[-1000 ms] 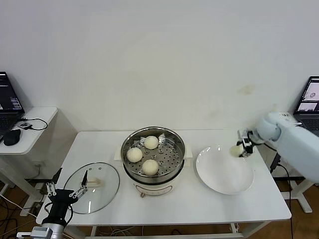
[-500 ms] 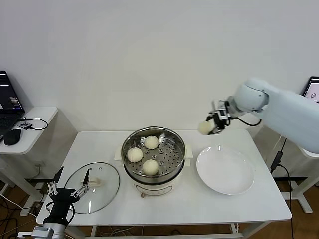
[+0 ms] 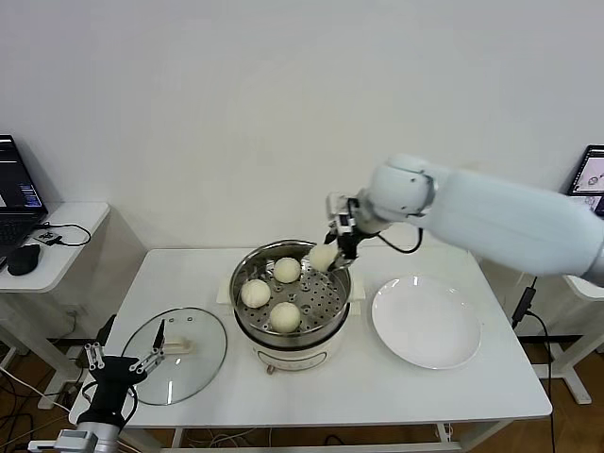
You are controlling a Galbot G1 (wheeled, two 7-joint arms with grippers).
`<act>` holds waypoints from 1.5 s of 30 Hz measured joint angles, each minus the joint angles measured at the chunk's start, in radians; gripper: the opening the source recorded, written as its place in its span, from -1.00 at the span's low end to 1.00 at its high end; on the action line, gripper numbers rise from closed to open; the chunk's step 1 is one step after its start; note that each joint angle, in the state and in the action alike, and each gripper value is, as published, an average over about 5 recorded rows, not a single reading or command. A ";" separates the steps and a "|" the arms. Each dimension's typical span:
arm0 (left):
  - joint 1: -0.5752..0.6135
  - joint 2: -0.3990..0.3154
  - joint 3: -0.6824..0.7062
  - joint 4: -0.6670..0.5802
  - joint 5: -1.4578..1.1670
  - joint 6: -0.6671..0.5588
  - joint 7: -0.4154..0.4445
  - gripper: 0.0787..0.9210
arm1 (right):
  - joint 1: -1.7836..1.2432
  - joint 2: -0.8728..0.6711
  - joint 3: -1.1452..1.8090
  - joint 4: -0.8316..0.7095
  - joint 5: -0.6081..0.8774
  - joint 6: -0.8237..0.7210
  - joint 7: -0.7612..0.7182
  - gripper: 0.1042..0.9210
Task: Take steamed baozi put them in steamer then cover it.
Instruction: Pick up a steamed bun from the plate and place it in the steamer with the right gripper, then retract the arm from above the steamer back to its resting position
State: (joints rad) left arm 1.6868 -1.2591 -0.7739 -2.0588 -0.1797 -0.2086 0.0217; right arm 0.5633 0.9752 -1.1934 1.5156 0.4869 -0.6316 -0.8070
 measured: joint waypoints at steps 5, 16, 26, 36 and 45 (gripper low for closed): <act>0.001 0.000 -0.005 0.005 -0.002 0.000 0.000 0.77 | -0.045 0.050 -0.012 -0.028 0.004 -0.035 0.036 0.18; -0.009 -0.002 -0.006 0.019 -0.004 -0.001 0.000 0.77 | -0.134 0.111 -0.006 -0.098 -0.047 -0.071 0.074 0.18; -0.009 -0.003 -0.005 0.021 -0.004 -0.002 0.001 0.77 | -0.169 0.117 0.002 -0.115 -0.072 -0.085 0.079 0.18; -0.005 -0.005 -0.007 0.018 -0.004 -0.003 0.000 0.77 | -0.167 0.096 0.020 -0.098 -0.079 -0.092 0.087 0.66; -0.016 -0.005 -0.001 0.026 -0.004 -0.002 -0.004 0.77 | -0.173 -0.001 0.089 0.008 -0.029 -0.091 0.150 0.76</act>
State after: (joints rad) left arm 1.6713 -1.2645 -0.7746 -2.0327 -0.1842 -0.2105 0.0180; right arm 0.3908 0.9738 -1.1043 1.5238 0.4581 -0.7228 -0.6572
